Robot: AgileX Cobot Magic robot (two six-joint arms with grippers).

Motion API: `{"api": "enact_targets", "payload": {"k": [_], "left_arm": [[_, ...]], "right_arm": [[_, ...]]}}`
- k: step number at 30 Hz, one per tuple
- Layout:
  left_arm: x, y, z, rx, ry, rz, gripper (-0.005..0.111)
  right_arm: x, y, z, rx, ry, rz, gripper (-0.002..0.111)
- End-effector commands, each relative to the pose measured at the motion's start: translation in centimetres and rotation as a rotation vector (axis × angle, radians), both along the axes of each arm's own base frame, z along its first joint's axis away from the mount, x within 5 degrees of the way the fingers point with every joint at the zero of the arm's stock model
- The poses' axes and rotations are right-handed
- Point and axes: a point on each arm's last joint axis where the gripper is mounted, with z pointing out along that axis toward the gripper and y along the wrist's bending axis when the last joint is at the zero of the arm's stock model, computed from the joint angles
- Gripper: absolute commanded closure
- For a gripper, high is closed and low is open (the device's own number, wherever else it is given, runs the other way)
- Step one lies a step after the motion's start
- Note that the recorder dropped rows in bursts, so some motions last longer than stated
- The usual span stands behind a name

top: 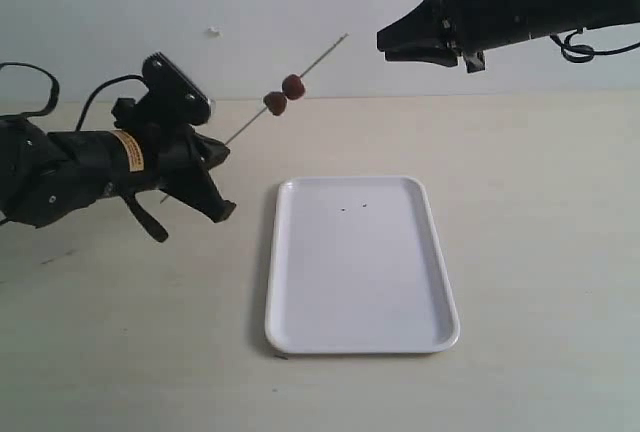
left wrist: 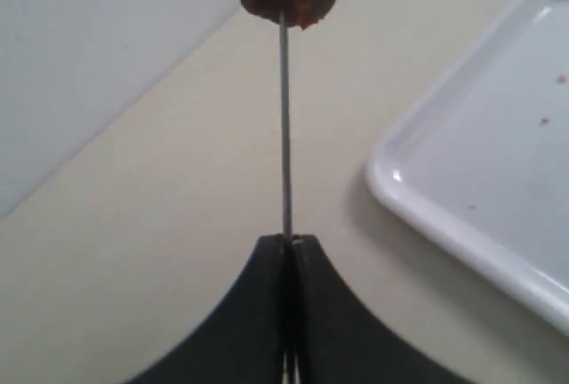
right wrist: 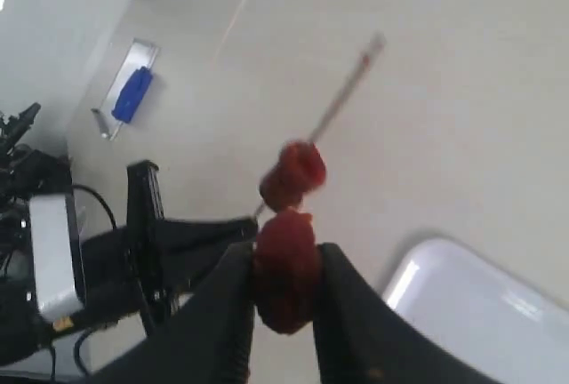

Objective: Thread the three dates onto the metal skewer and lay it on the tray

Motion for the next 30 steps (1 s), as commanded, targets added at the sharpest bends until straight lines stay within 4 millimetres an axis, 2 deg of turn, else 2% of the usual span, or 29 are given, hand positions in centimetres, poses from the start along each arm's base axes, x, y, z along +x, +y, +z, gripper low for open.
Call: {"api": "enact_targets", "payload": {"k": [1, 11, 16, 19, 21, 26, 30], "left_arm": [[-1.2, -1.7, 0.5, -0.032, 0.064, 0.002, 0.107], [-2.4, -2.2, 2.8, -0.236, 0.222, 0.174, 0.107], [-3.6, -3.7, 2.8, -0.201, 0.205, 0.081, 0.107], [-3.6, -3.9, 2.9, -0.151, 0.163, 0.028, 0.107], [-3.5, -3.5, 2.8, -0.09, 0.132, 0.001, 0.107], [-2.7, -2.3, 2.8, -0.021, 0.077, -0.018, 0.107], [-2.5, -2.1, 2.9, -0.112, 0.126, 0.052, 0.107]], "right_arm": [[0.9, -0.3, 0.5, 0.009, -0.091, -0.083, 0.085], [2.1, -1.2, 0.5, -0.038, -0.16, -0.232, 0.085], [2.2, -0.7, 0.7, -0.03, -0.181, -0.229, 0.085], [1.9, -0.2, 0.7, -0.024, -0.196, -0.176, 0.085], [1.7, 0.0, 0.8, -0.008, -0.193, -0.144, 0.085], [1.3, -1.4, 0.8, 0.041, -0.111, -0.158, 0.085], [1.4, -2.1, 0.8, 0.041, -0.102, -0.185, 0.085]]}}
